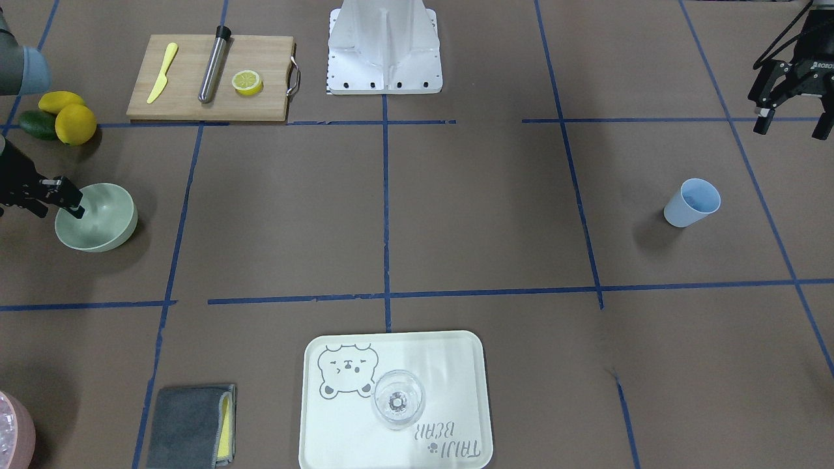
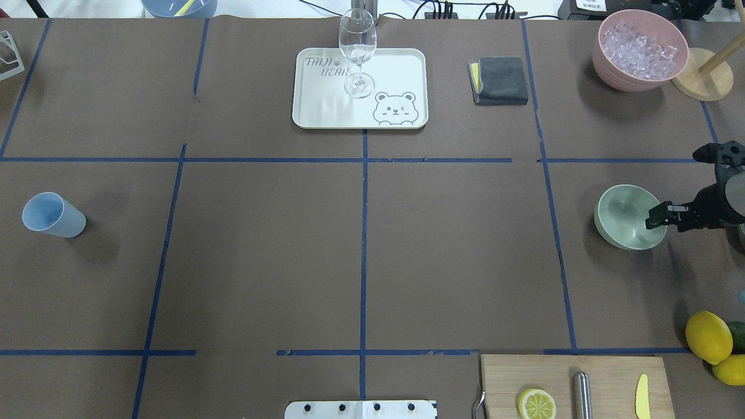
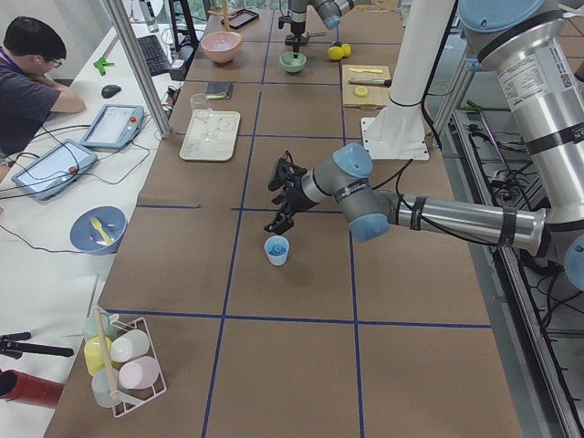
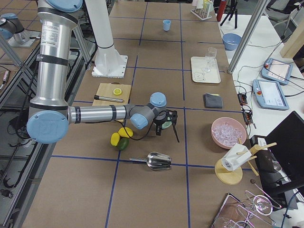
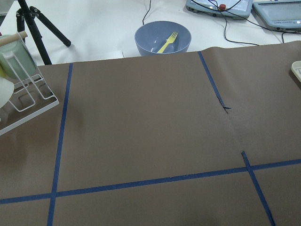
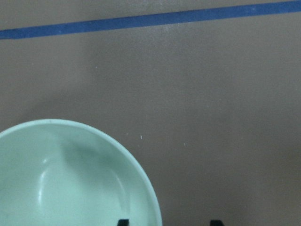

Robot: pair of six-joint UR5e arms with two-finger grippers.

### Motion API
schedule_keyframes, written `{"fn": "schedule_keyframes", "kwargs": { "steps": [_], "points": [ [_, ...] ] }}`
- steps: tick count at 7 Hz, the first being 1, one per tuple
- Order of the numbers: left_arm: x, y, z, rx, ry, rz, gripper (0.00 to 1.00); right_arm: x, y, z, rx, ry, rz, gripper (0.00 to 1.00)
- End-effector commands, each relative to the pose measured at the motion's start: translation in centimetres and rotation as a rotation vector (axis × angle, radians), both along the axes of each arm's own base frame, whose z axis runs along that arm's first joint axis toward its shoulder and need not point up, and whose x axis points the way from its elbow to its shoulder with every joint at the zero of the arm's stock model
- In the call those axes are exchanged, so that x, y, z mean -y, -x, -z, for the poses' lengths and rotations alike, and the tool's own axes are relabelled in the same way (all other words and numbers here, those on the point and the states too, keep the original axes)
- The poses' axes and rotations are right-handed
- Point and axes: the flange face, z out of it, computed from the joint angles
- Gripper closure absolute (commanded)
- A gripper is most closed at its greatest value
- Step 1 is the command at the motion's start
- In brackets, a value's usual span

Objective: Pour ice into bowl

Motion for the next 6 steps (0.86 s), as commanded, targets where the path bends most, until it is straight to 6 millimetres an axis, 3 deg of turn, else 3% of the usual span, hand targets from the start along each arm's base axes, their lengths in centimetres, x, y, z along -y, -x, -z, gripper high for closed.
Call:
{"fn": "schedule_keyframes", "kwargs": {
  "steps": [1,3,4,6],
  "points": [
    [-0.4,-2.1,-0.1,-0.009,0.002,0.03,0.0,-0.1,0.2,-0.1,0.003,-0.004,0.016,1.0],
    [-1.1,-5.1,-0.4,-0.006,0.01,0.062,0.0,-0.5,0.4,1.3,0.061,0.013,0.051,1.0],
    [-2.3,-6.0,-0.7,-0.037,0.009,0.085,0.0,-0.1,-0.7,3.2,0.121,0.018,0.05,1.0],
    [-5.2,-10.8,-2.2,-0.058,0.044,0.145,0.0,1.0,-2.4,6.6,0.218,0.032,0.054,1.0]
  ]
}}
